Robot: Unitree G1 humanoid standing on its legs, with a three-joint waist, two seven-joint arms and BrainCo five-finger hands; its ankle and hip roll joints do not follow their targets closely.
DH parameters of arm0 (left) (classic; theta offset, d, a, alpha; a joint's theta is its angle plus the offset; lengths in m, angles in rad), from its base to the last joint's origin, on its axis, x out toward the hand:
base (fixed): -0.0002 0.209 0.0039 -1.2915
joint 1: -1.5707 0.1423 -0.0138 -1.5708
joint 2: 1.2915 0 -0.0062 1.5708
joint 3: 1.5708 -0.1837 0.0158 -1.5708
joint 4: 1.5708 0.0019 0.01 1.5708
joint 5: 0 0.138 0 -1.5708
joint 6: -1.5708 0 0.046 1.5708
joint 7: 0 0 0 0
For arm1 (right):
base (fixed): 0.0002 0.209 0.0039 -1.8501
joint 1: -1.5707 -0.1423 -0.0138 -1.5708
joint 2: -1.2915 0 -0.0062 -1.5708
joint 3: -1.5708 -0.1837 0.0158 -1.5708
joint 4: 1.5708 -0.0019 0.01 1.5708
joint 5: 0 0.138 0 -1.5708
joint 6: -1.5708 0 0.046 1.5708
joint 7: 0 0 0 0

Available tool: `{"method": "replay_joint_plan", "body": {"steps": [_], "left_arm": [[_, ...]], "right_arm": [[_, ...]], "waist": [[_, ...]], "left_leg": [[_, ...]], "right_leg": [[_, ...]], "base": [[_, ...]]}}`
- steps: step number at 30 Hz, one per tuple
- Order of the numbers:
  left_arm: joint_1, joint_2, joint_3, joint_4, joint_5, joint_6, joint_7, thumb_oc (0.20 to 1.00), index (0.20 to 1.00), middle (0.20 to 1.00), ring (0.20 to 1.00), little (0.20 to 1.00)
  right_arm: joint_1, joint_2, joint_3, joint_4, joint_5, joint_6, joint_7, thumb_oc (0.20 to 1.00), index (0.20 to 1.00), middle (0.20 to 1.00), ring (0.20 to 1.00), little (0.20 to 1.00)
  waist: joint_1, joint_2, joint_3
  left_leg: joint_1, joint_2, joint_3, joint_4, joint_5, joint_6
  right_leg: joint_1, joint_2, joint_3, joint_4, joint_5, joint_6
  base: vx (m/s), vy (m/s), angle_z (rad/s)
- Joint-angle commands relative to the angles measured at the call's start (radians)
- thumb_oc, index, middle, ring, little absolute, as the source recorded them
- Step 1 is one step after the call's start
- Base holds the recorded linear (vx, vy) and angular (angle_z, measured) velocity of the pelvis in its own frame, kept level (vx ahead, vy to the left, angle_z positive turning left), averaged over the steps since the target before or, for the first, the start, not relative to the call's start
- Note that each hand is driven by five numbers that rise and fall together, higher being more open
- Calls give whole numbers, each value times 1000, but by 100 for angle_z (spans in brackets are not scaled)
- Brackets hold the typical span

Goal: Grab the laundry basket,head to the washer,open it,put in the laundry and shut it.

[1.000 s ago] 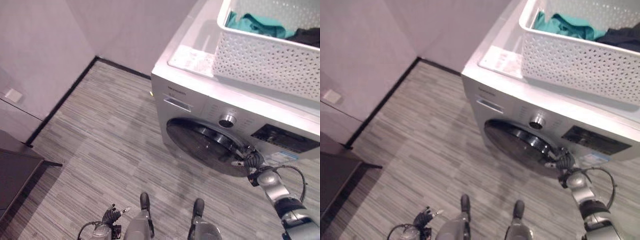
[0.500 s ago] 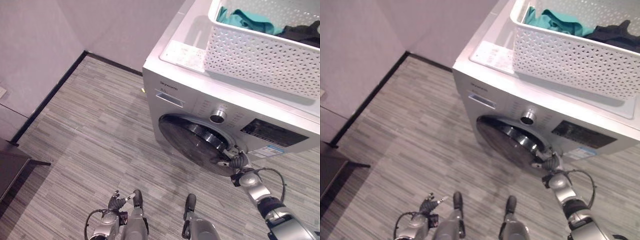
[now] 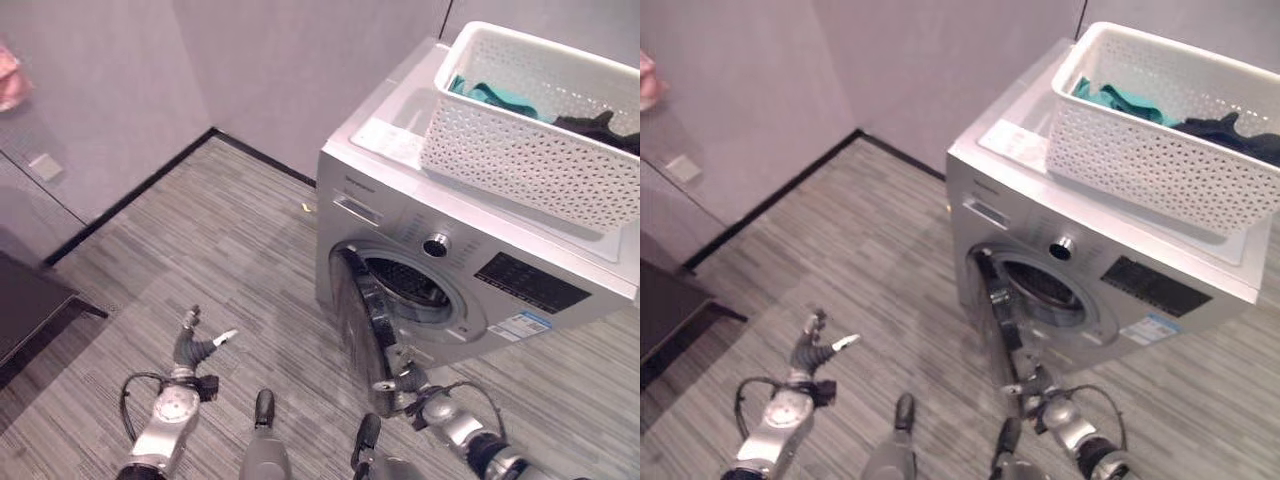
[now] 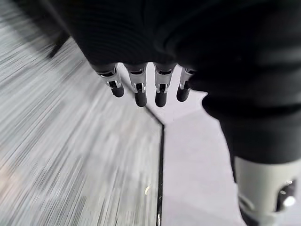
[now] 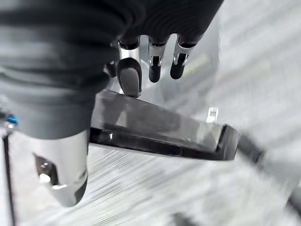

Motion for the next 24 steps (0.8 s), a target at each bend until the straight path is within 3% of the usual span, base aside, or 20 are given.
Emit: {"method": "replay_joint_plan", "body": {"steps": [1, 6, 11, 16, 18, 24], "left_arm": [[-14, 60, -16, -221, 34, -46, -82, 1000, 1000, 1000, 1000, 1000], [-7, 101, 5, -431, -58, -81, -205, 1000, 1000, 1000, 1000, 1000], [-71, 120, -64, -497, -142, -97, -279, 1000, 1000, 1000, 1000, 1000], [-134, 68, -141, -490, -301, -95, -330, 1000, 1000, 1000, 1000, 1000], [-203, -42, -229, -450, -462, -66, -355, 1000, 1000, 1000, 1000, 1000], [-295, -132, -325, -372, -582, -31, -364, 1000, 1000, 1000, 1000, 1000]], "right_arm": [[-127, 250, -3, 151, 17, 28, 117, 1000, 1000, 1000, 1000, 1000], [-91, 231, -54, 196, 6, 26, 163, 1000, 1000, 1000, 1000, 1000], [-68, 218, -71, 239, -52, 16, 179, 1000, 1000, 1000, 1000, 1000], [-44, 209, -77, 272, -94, 8, 182, 1000, 1000, 1000, 1000, 1000], [-8, 193, -100, 293, -95, 4, 175, 1000, 1000, 1000, 1000, 1000], [14, 163, -144, 320, -83, 5, 160, 1000, 1000, 1000, 1000, 1000]], "waist": [[97, -27, 53], [97, -17, 30], [80, -19, 15], [58, -21, 2], [28, -26, -5], [-9, -31, -8]], "left_leg": [[130, -52, 25, -160, 49, 2], [154, -44, 34, -160, 42, -4], [176, -31, 41, -155, 39, -11], [194, -24, 44, -156, 34, -14], [211, -23, 45, -161, 25, -12], [213, -26, 39, -166, 25, -9]], "right_leg": [[58, -51, 7, -4, -78, 11], [84, -45, 1, -4, -89, 12], [109, -34, 2, -4, -101, 7], [124, -26, 2, -4, -110, 5], [137, -18, 14, -4, -119, 2], [137, -15, 20, -4, -125, -2]], "base": [[16, -13, -11], [33, -21, 40], [41, -23, 10], [55, -11, -5], [74, -4, -18], [31, -12, 2]]}}
